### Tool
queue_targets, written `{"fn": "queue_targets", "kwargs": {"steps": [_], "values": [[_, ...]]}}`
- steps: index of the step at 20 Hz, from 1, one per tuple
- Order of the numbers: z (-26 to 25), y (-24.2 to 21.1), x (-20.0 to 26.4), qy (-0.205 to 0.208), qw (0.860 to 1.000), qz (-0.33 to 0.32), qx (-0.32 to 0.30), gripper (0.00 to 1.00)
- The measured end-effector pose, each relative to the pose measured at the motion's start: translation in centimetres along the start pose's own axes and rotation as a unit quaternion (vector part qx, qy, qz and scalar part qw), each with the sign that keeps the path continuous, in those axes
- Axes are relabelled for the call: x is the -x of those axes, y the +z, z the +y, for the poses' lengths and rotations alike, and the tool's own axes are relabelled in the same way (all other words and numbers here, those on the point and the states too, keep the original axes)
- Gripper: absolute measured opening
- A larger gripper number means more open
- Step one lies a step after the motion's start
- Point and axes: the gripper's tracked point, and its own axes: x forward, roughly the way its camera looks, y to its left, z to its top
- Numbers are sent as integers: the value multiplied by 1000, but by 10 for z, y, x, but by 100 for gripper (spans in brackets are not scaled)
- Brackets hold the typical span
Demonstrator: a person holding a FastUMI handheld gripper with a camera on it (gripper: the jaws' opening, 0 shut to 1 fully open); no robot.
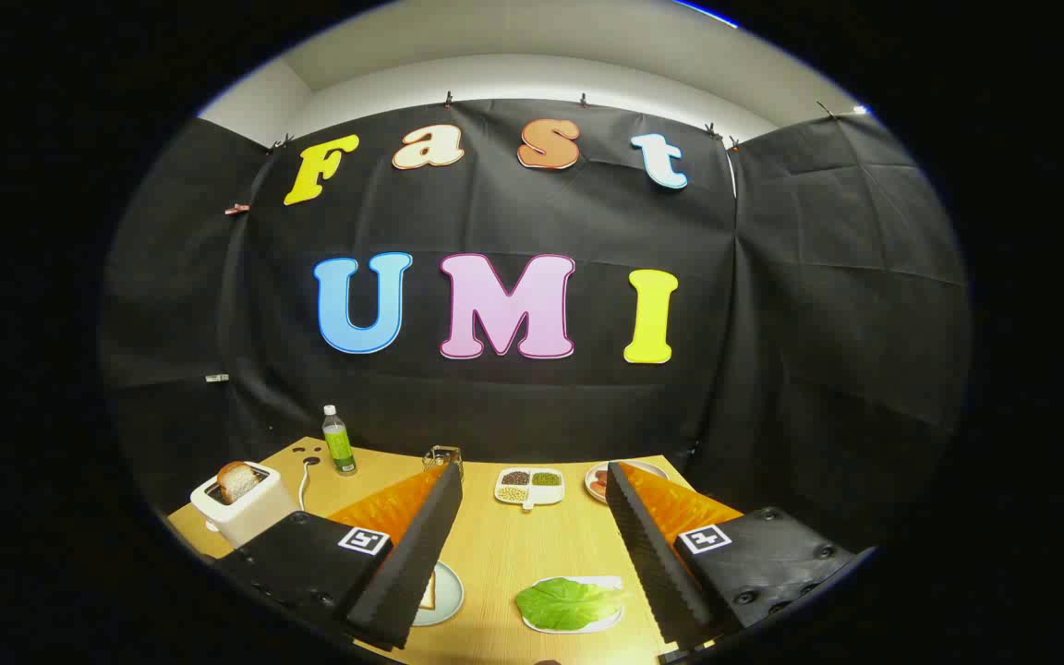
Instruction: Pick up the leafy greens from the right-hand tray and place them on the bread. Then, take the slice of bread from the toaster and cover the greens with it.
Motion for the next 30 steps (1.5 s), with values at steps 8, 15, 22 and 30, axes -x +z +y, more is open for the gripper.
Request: {"fn": "queue_targets", "kwargs": {"steps": [8, 15, 22, 30], "values": [[-5, -8, 0, 4, 1000, 13, -1, 97], [-4, -14, -8, 14, 1000, 24, -5, 98], [-11, -23, -25, 22, 999, 36, -17, 98], [-20, -67, -44, 47, 995, 87, 3, 98]]}}
